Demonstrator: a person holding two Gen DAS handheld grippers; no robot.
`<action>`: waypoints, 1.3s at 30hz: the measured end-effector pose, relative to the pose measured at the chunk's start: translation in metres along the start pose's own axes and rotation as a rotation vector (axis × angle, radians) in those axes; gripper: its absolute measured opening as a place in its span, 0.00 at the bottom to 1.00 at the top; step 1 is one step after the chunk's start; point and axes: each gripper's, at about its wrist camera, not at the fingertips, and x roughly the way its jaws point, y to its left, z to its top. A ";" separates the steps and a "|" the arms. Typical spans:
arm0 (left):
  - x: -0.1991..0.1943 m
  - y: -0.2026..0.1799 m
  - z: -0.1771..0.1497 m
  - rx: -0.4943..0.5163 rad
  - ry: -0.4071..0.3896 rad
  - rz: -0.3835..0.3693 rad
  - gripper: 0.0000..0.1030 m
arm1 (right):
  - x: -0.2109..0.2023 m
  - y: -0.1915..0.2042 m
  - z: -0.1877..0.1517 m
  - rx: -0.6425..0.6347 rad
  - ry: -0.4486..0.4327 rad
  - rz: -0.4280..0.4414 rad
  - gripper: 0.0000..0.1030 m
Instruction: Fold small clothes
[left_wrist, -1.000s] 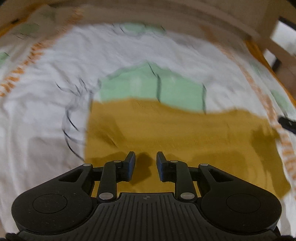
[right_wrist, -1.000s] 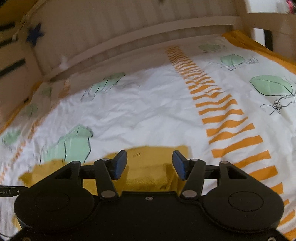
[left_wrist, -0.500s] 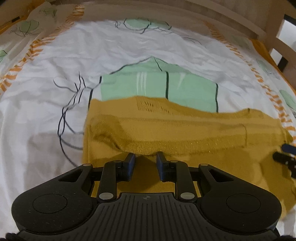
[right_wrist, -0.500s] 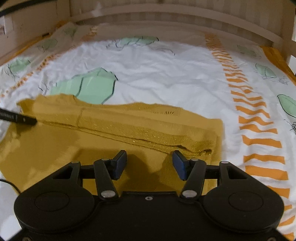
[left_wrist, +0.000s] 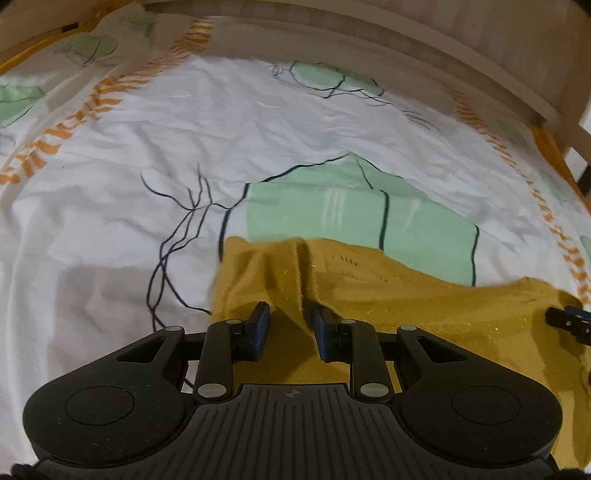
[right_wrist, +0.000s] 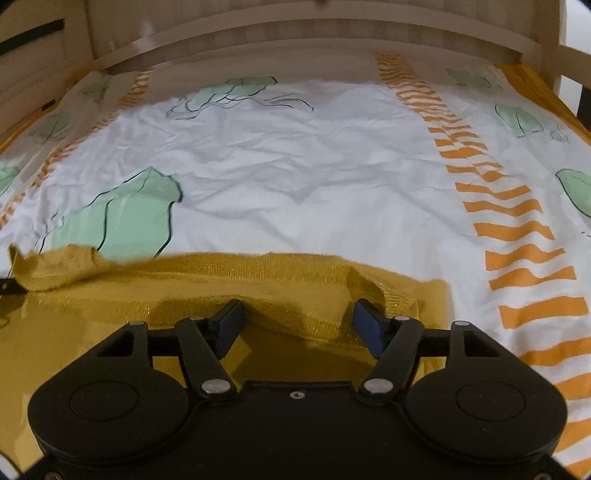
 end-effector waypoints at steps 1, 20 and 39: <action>-0.001 0.002 0.001 -0.013 0.002 0.006 0.24 | 0.002 0.000 0.001 0.004 0.001 -0.003 0.68; -0.020 0.022 0.015 -0.053 0.090 0.085 0.24 | -0.033 0.027 -0.001 -0.084 -0.048 -0.003 0.78; -0.073 0.036 0.018 -0.029 0.061 0.005 0.25 | 0.020 0.119 -0.001 -0.259 0.056 0.062 0.86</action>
